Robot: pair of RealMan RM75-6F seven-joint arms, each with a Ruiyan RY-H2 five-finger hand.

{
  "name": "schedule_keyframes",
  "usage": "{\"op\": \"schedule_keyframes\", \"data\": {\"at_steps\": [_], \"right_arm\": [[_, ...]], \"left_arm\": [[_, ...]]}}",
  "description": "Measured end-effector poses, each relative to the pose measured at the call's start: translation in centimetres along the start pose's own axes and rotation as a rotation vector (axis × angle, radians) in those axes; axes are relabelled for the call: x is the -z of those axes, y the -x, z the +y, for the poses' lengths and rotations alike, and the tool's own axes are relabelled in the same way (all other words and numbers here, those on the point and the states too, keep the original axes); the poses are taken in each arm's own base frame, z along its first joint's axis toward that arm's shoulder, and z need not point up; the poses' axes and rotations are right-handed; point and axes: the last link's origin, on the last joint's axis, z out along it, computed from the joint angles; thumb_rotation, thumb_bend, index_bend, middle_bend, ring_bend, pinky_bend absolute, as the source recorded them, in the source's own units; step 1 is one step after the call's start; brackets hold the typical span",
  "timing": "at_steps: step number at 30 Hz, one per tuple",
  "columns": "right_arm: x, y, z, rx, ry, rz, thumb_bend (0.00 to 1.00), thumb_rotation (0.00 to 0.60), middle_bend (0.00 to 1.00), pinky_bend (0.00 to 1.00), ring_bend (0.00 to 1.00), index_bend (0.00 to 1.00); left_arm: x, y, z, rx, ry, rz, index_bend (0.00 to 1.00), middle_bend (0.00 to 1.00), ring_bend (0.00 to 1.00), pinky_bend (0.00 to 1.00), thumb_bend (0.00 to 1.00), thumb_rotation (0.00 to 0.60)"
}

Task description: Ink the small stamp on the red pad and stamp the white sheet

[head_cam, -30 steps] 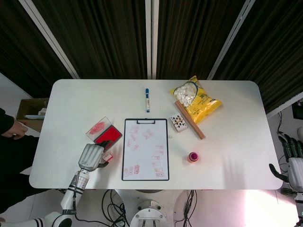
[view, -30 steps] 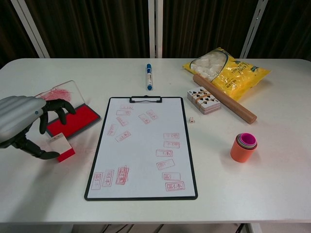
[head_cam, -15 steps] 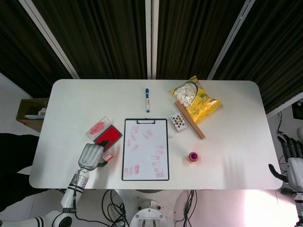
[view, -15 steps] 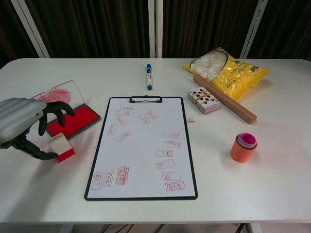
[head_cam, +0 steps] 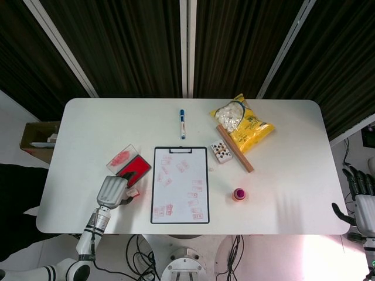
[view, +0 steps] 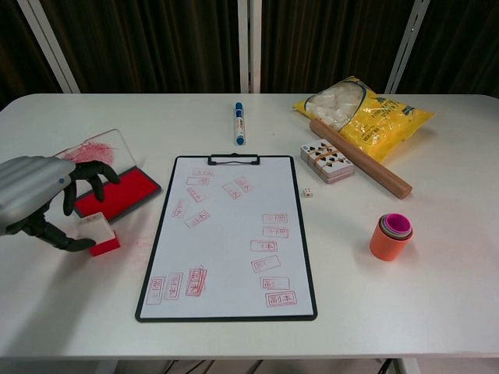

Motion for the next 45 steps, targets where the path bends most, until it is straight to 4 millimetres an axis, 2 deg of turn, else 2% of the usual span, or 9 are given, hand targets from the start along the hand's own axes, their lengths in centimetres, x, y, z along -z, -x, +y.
{"op": "schedule_keyframes", "data": {"at_steps": [26, 35, 45], "right_arm": [[0.0, 0.2, 0.1, 0.002, 0.009, -0.008, 0.19, 0.600, 0.00, 0.00, 0.00, 0.00], [0.0, 0.3, 0.1, 0.001, 0.007, -0.009, 0.19, 0.600, 0.00, 0.00, 0.00, 0.00], [0.1, 0.3, 0.3, 0.002, 0.008, -0.011, 0.19, 0.600, 0.00, 0.00, 0.00, 0.00]], "left_arm": [[-0.5, -0.2, -1.1, -0.012, -0.024, 0.006, 0.27, 0.38, 0.51, 0.73, 0.18, 0.600], [0.1, -0.7, -1.0, -0.022, 0.020, 0.004, 0.36, 0.39, 0.37, 0.62, 0.20, 0.600], [0.0, -0.9, -0.6, -0.020, 0.077, -0.001, 0.41, 0.42, 0.35, 0.61, 0.27, 0.600]]}}
